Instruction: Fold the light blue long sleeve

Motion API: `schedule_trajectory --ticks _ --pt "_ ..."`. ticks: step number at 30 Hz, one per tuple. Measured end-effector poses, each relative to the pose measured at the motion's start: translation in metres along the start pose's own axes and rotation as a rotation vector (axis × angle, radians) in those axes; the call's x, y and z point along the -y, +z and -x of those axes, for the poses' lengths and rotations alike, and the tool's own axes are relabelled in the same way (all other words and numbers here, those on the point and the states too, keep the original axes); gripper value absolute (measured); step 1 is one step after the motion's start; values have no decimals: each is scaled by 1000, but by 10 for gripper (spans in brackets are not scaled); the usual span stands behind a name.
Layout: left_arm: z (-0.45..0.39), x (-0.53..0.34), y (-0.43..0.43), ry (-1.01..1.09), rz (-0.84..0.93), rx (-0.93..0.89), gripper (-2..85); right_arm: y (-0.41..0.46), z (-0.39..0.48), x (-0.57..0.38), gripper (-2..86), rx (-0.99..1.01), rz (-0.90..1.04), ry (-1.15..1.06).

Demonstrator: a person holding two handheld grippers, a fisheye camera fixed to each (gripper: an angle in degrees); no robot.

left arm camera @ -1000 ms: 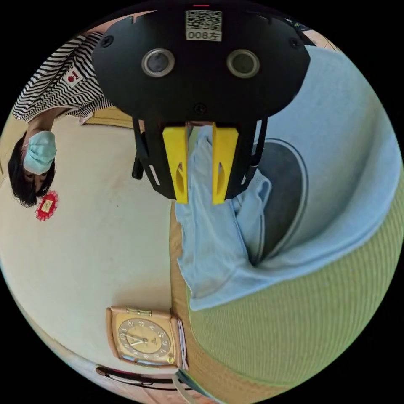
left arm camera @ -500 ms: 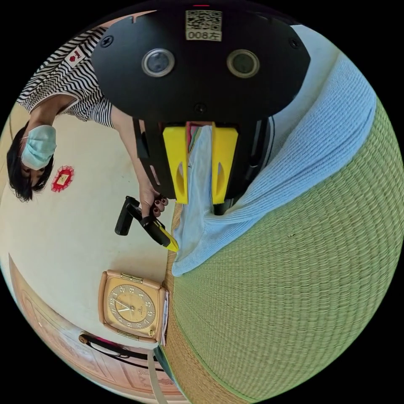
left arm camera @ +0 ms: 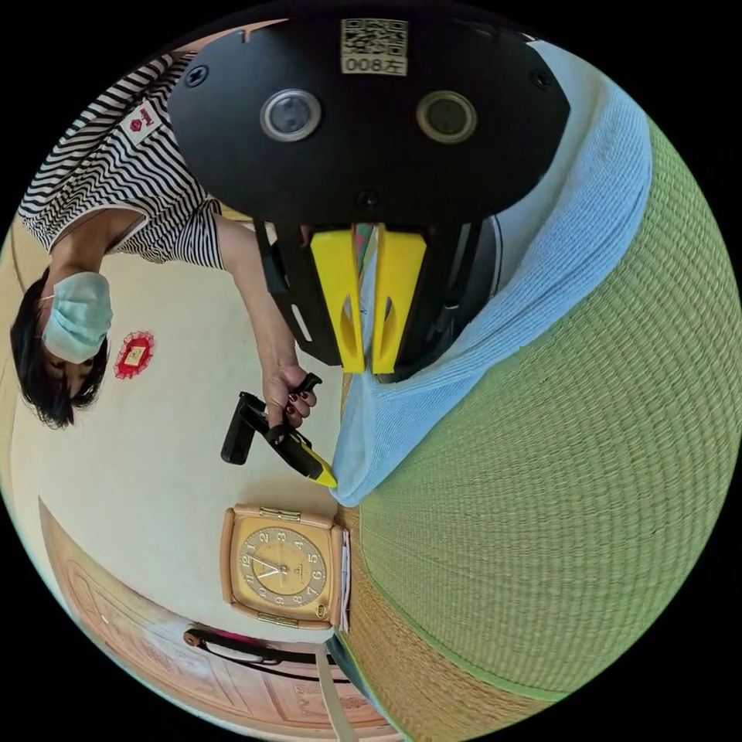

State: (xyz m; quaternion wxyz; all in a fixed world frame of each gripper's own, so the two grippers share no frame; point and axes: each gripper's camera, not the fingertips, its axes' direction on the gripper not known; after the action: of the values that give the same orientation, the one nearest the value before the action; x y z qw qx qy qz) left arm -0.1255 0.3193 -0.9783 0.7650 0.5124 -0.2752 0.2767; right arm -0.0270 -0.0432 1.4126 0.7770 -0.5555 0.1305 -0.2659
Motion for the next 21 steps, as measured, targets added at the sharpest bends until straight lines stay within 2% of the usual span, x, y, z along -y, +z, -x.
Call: schedule_trajectory --ticks 6,9,13,16,21 --pt "29 9 -20 -94 -107 -7 18 39 -13 8 11 -86 113 77" --pt "23 9 -25 -82 -105 -11 16 28 -22 -2 12 -10 47 122" --pt "4 5 -35 -52 -128 -41 9 1 -23 -27 10 -2 -60 164" --pt "-17 8 -29 10 -69 -13 5 -26 -18 -61 5 -81 -134 215" --pt "-33 27 -8 62 3 62 2 -50 7 -149 1 -40 -163 291"
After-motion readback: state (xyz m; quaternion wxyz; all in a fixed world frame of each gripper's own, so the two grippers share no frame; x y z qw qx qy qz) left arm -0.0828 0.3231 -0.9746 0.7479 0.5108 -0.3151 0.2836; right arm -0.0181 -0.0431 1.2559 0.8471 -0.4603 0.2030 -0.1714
